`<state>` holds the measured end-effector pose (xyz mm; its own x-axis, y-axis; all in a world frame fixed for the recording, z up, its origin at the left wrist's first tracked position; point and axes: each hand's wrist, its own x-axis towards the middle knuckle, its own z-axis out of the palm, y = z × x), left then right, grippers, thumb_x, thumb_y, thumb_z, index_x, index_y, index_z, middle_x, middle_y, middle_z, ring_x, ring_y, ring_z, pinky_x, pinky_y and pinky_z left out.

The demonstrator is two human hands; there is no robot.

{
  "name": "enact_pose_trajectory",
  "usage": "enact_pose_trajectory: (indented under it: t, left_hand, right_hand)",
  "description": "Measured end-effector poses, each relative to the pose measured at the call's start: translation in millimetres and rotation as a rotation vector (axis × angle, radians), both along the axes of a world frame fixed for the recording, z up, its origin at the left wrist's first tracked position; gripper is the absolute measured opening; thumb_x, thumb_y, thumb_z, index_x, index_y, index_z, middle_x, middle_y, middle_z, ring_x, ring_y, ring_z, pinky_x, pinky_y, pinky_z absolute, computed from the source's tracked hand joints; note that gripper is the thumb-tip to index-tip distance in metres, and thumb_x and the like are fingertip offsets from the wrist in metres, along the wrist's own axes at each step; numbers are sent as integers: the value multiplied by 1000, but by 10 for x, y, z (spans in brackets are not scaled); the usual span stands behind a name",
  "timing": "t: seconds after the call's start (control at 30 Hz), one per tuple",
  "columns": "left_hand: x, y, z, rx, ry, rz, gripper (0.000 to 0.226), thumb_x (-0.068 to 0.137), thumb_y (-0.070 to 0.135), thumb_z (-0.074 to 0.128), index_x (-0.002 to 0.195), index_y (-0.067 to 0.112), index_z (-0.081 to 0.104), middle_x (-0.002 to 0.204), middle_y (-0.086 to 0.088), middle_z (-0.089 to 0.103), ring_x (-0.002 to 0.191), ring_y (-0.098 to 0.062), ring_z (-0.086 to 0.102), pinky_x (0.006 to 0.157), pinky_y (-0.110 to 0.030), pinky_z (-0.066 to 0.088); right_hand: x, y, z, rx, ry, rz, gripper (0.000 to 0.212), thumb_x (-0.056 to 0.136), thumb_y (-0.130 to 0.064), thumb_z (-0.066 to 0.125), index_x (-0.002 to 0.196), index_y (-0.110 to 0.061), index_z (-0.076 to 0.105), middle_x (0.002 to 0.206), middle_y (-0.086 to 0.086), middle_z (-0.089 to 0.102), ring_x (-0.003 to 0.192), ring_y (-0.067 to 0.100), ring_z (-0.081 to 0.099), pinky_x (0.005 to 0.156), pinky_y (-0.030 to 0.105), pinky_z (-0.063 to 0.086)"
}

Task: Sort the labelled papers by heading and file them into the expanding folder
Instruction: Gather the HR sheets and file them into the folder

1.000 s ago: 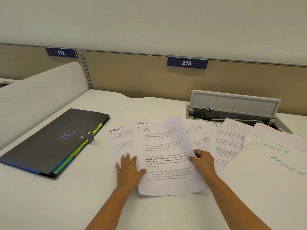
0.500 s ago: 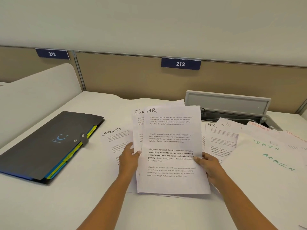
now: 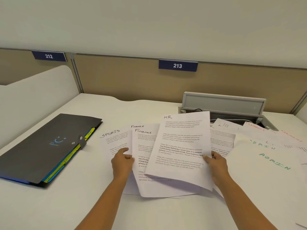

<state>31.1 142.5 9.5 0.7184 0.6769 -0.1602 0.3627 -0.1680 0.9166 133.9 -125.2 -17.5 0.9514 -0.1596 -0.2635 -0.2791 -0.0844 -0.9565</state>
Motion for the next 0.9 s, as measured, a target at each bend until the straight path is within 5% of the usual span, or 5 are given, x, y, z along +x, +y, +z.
enact_pose_trajectory:
  t: [0.23, 0.43, 0.53, 0.7, 0.9]
  left_hand:
    - [4, -122, -42, 103, 3, -138, 42, 83, -7, 58, 123, 4, 55, 96, -9, 64, 83, -20, 59, 79, -28, 50]
    - [-4, -157, -55, 224, -14, -156, 39, 85, 6, 63, 124, 4, 56, 125, -11, 59, 115, -23, 55, 96, -28, 42]
    - [4, -202, -9, 90, -32, -185, 36, 89, 16, 61, 123, 5, 56, 120, -8, 62, 103, -17, 57, 88, -24, 43]
    - [61, -217, 34, -349, -26, -218, 35, 88, 36, 61, 115, 15, 60, 112, -2, 66, 103, -23, 62, 94, -42, 49]
    - [44, -183, 48, -459, -109, -255, 23, 89, -2, 55, 110, 6, 59, 101, -15, 67, 82, -26, 65, 70, -36, 54]
  right_hand:
    - [-42, -30, 19, 47, 24, -29, 15, 86, -5, 61, 84, -20, 62, 102, 14, 67, 99, 36, 63, 94, 52, 48]
    - [-58, -31, -6, -19, 17, 1, 15, 84, -8, 62, 81, -22, 63, 100, 12, 69, 97, 36, 63, 93, 53, 49]
    - [-145, 20, 75, 19, 28, 54, 15, 87, -4, 59, 84, -19, 62, 100, 14, 68, 95, 36, 64, 92, 52, 49]
    - [-279, 149, 138, 119, 63, 200, 9, 88, -4, 59, 92, -11, 64, 99, 14, 71, 93, 35, 67, 88, 51, 52]
    - [-358, 210, 171, 34, 11, 272, 11, 91, -8, 56, 91, -13, 65, 99, 10, 71, 93, 29, 67, 88, 45, 53]
